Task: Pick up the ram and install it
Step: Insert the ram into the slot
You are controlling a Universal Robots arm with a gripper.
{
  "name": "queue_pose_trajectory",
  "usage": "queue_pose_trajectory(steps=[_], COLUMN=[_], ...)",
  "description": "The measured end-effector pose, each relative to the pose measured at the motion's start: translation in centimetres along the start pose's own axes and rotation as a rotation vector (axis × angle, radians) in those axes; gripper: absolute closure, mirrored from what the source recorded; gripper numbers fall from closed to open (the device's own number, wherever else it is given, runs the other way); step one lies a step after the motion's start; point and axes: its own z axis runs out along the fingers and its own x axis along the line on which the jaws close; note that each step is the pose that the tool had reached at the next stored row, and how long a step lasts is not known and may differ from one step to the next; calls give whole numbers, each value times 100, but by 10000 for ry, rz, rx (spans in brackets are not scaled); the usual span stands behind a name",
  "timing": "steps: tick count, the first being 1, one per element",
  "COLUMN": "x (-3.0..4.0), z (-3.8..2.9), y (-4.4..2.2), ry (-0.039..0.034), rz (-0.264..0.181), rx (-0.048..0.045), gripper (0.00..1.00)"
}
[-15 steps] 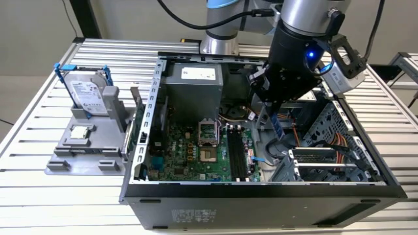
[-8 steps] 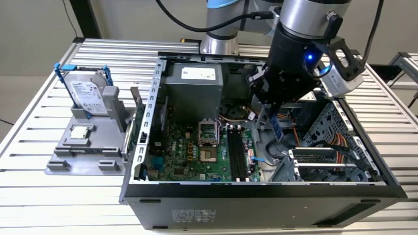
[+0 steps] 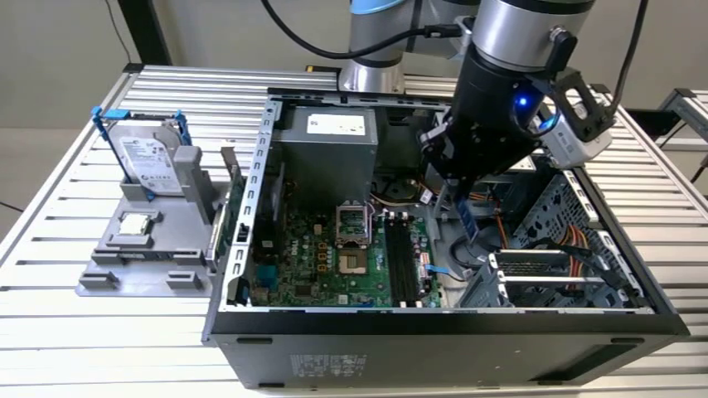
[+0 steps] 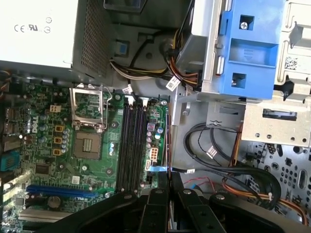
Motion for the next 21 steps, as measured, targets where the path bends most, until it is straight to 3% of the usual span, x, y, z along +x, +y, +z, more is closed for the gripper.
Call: queue_pose_trajectory(steps=[21], x=[3], z=[127], y=[1], ry=[7], rz=[-2], rx=[75], gripper=[100])
